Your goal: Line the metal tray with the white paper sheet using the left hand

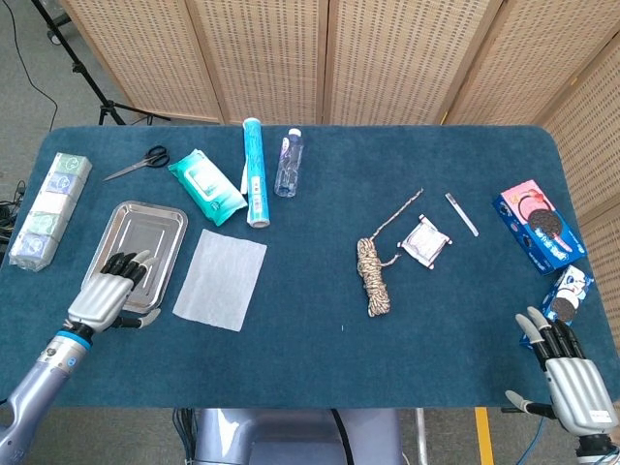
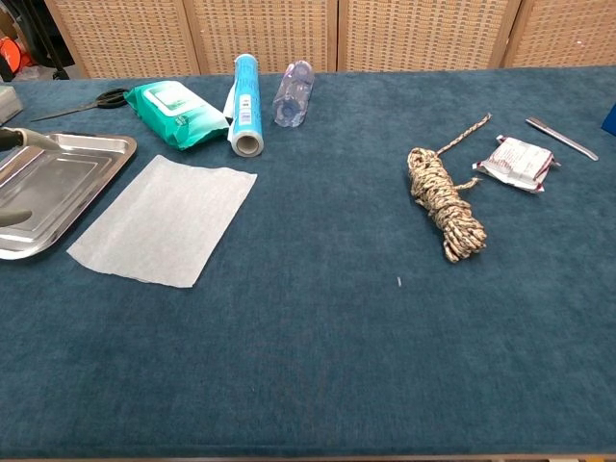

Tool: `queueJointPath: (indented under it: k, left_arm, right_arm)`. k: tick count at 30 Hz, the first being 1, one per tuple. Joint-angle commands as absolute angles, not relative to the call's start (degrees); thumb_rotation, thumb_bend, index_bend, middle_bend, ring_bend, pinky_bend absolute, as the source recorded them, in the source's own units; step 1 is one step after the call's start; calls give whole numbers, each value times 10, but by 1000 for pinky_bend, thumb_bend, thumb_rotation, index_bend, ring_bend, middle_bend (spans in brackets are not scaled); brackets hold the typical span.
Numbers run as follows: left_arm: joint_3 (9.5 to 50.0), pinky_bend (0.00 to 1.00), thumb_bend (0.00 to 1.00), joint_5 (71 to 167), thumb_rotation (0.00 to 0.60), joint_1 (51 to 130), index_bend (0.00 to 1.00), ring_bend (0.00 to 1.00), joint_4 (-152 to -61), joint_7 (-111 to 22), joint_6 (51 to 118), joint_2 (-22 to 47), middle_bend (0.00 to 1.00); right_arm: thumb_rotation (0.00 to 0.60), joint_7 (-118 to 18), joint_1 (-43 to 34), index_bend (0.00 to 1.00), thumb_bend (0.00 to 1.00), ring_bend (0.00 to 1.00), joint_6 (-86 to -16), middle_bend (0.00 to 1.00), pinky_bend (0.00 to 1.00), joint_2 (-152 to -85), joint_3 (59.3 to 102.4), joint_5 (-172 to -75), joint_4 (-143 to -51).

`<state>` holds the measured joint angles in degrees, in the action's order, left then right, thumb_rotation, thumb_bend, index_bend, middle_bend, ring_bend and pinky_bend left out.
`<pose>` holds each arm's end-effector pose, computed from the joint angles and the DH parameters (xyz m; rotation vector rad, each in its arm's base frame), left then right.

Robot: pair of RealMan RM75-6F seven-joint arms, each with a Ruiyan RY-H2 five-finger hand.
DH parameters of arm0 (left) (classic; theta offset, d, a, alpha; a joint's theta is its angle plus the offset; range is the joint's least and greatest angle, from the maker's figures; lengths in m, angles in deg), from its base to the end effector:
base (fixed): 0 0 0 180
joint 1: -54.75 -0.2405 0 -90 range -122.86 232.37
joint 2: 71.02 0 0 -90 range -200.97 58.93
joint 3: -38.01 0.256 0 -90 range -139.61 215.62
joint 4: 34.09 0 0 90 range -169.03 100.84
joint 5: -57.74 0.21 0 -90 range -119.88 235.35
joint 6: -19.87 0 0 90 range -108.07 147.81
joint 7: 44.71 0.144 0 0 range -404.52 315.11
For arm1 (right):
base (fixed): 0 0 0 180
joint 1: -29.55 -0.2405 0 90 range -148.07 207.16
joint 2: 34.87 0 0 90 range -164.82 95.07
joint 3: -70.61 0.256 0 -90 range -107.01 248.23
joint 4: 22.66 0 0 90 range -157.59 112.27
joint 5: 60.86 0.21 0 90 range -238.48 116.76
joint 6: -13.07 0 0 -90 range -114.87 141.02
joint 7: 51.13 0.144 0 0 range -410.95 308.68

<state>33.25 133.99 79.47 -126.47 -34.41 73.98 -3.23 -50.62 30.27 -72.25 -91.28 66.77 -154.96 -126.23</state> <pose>-0.2687 0.2750 0.0794 -1.8157 -1.0047 -0.6727 -0.2862 -0.1250 0.1627 1.4755 -1.0543 0.8875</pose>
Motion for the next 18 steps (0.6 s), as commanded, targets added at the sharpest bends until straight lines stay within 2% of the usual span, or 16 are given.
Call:
queueJointPath:
  k: [1,18]
  left_arm:
    - [330,0,278,1325,248,804,24,0,-1257,-338,730,-22,0]
    - [325,0,277,1253,252,865,297,0,-1253,-307,662,-12,0]
  right_arm:
    - [600,-504,303,0,0,0,-724,0,0,-913,668,-1550,-1261]
    - [600,-494,303,0,0,0,-729,0,0,-911,671,-1550,-1259]
